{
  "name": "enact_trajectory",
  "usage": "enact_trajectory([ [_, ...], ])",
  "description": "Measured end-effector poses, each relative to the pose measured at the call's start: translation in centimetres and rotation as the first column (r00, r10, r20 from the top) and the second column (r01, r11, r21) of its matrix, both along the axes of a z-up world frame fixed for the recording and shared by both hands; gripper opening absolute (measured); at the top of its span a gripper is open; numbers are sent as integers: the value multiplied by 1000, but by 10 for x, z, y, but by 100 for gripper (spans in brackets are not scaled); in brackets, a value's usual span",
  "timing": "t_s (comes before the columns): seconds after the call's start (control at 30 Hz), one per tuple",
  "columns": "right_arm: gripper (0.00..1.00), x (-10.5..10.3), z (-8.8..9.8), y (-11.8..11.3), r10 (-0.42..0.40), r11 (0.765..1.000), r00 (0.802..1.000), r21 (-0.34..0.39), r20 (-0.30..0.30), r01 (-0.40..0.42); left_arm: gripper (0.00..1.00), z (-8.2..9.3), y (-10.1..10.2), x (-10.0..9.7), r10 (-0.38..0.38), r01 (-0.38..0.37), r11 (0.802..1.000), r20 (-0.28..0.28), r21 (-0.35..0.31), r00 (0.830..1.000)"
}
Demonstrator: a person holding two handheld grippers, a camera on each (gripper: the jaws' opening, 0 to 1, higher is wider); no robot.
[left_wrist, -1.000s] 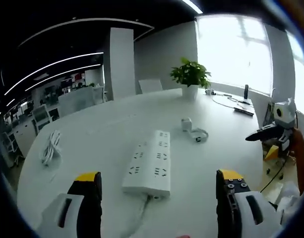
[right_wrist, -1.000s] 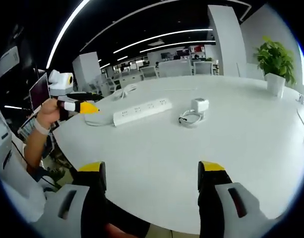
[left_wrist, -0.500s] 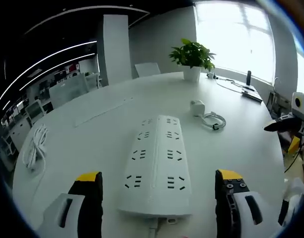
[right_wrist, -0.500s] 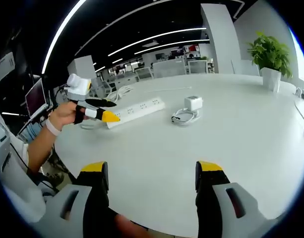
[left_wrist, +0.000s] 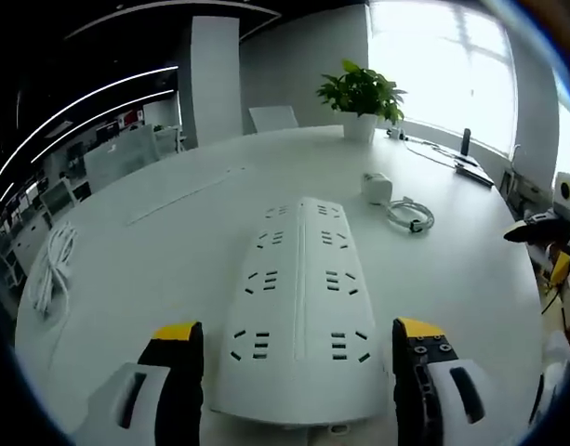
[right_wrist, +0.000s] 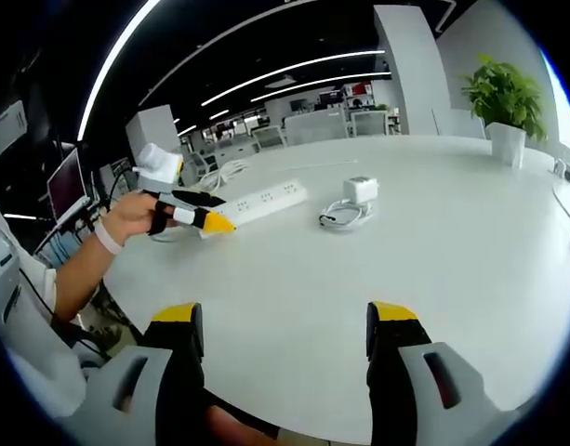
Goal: Straighten the power strip on the desk, plug the charger into it
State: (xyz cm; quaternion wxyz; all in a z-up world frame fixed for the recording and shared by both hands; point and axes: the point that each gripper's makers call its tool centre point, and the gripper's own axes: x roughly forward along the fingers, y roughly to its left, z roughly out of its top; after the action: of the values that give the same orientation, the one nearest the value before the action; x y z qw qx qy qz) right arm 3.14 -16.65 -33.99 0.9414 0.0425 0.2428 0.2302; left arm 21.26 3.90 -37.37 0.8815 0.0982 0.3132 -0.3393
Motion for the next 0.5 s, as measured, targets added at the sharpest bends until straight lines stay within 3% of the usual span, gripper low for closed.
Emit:
enact_trajectory([
  [0.4,70,-2,-8,6,24,1000,1000,-1,-8,-24,78,-6,-2,-1,-15,15,1000,1,23,1000],
  [0.5,71,7,0,12,81,995,993,-73,87,-75,77,-5,-3,-1,-21,21,999,4,26,1000],
])
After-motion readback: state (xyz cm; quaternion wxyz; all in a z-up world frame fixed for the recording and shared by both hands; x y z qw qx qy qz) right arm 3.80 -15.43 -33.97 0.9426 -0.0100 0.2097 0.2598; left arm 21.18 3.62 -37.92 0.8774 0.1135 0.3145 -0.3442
